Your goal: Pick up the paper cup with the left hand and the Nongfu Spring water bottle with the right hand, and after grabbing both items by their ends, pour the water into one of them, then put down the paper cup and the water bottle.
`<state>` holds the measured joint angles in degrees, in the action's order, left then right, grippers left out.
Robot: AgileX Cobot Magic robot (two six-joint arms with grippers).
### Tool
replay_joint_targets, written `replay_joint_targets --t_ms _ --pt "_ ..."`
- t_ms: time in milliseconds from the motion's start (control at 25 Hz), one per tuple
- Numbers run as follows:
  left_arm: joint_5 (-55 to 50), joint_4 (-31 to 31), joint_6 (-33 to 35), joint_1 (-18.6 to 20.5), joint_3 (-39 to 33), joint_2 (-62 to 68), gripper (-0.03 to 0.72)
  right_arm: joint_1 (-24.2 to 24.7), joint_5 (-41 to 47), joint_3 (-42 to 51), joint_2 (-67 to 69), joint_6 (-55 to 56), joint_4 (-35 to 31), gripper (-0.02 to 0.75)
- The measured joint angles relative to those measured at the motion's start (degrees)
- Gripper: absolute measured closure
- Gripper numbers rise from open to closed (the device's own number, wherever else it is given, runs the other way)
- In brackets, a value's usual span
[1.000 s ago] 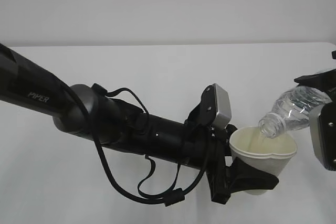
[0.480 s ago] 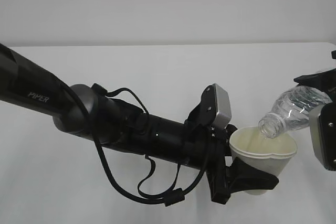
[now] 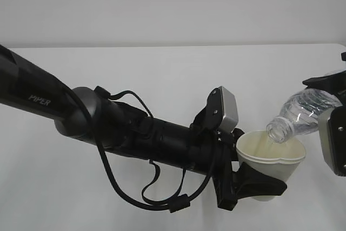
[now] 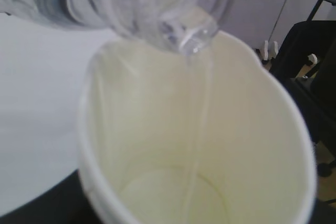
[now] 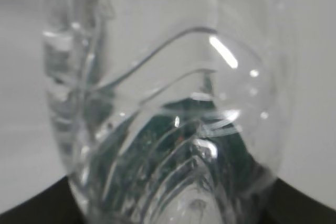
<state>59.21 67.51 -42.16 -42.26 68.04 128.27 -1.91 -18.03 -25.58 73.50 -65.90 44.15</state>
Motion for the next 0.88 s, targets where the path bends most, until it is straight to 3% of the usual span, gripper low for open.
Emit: replay_joint_targets --t_ms 880 --pt "0.0 0.0 -0.2 0.0 0.0 0.0 0.270 0.0 0.0 0.0 0.0 -0.2 0.0 0.335"
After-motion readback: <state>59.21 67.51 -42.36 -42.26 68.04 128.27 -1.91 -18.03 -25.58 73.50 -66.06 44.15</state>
